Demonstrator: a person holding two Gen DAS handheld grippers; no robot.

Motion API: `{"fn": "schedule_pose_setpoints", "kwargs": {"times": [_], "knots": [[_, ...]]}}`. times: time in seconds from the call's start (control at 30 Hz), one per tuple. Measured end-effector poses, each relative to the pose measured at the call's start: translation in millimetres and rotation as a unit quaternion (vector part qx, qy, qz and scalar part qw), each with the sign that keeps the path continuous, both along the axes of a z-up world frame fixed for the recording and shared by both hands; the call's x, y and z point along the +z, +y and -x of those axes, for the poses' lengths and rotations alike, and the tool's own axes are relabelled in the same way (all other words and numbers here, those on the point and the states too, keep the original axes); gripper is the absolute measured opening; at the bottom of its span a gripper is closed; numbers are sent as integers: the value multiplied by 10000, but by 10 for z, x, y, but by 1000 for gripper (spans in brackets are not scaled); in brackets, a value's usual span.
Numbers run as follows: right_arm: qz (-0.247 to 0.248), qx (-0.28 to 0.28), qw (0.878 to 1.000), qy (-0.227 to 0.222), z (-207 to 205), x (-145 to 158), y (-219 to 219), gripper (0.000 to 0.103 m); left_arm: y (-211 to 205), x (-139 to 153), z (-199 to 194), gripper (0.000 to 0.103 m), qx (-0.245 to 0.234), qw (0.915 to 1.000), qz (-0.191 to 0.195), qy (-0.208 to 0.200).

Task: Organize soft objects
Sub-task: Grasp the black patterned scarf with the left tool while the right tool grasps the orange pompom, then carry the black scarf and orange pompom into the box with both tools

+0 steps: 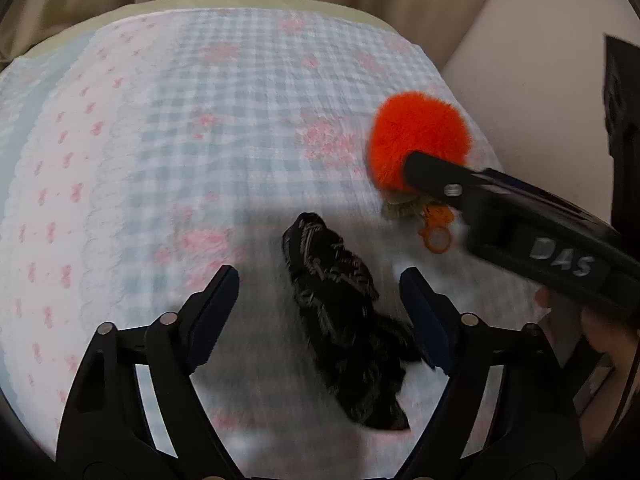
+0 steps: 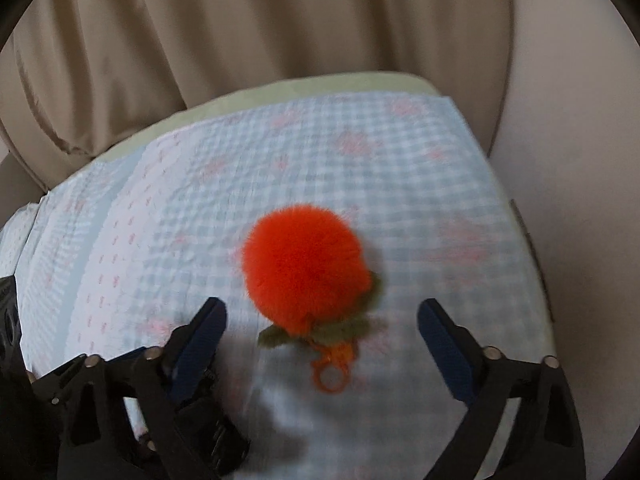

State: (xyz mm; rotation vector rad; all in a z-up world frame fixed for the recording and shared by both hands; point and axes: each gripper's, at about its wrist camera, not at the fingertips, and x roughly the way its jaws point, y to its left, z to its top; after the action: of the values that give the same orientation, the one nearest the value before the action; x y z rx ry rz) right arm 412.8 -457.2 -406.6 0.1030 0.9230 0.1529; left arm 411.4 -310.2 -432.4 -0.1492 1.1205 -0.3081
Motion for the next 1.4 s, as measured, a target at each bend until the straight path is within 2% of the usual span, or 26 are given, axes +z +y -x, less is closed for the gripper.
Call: {"fn": "schedule_pose_setpoints", "kwargs": {"times": [0.07, 0.2, 0.37, 0.4, 0.67, 0.9, 1.2, 1.4], "knots": [[10, 49, 10000, 77, -74, -103, 39, 81, -58, -68, -46, 70, -22, 10000, -39, -1], [66, 29, 9999, 90, -166, -227, 77, 69, -180, -187, -90, 70, -200, 9994, -265, -43], [227, -90, 9997, -52, -218, -258, 101, 42, -161, -167, -109, 43, -255, 9991, -327, -73], [265, -121, 9995, -82, -213, -248, 104, 36, -149, -167, -116, 40, -252, 9990, -352, -72], [350, -216, 9986, -333, -114, -91, 95, 35, -72, -99, -125, 36, -232, 9995, -181, -98], [321, -376, 9975, -513, 111, 307, 80, 35, 76, 209, -51, 33, -94, 9997, -72, -191], [321, -443, 9959, -725, 693, 1221, 231, 35, 382, 1077, 262, 32, 133, 9987, 173, -462], [414, -250, 9932, -1057, 1224, 1989, 523, 35, 684, 1849, 631, 32, 256, 9960, 246, -821]]}}
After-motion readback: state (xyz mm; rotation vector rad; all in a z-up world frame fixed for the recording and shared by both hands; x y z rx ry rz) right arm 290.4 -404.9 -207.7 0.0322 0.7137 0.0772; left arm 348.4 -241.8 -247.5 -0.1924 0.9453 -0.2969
